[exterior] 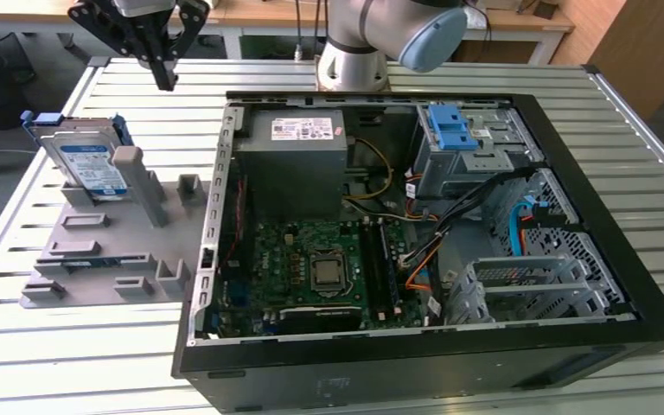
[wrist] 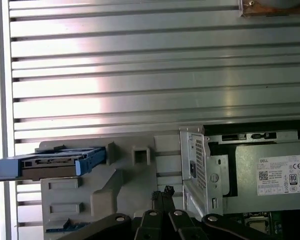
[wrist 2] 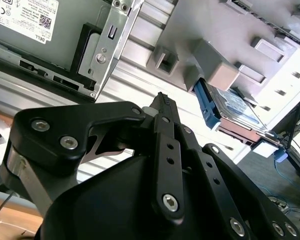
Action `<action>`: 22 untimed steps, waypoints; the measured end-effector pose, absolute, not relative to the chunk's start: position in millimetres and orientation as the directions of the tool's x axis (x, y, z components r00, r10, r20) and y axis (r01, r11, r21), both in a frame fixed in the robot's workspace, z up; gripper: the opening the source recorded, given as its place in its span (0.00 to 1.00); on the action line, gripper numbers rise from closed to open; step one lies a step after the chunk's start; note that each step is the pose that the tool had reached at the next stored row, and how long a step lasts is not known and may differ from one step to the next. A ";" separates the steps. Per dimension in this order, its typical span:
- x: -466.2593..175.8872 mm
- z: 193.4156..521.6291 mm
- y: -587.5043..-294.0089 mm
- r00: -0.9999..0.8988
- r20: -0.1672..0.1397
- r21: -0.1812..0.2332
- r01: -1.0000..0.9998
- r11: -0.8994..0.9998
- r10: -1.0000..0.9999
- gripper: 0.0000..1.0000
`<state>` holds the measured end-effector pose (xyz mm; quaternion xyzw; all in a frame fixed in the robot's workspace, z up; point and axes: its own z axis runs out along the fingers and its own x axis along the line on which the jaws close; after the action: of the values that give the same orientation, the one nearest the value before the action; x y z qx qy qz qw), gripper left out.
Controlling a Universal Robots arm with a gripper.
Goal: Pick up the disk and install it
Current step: 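Reach for the disk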
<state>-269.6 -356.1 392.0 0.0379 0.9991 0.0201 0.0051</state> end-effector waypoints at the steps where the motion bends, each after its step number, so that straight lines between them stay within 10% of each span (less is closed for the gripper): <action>1: -270.5 392.0 -355.9 -0.997 -0.009 0.041 0.075 0.996 0.076 0.11; 22: -295.2 391.7 -349.9 -0.997 -0.009 0.041 0.075 0.996 0.076 0.11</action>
<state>-295.2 -349.9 391.7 0.0379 0.9991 0.0201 0.0051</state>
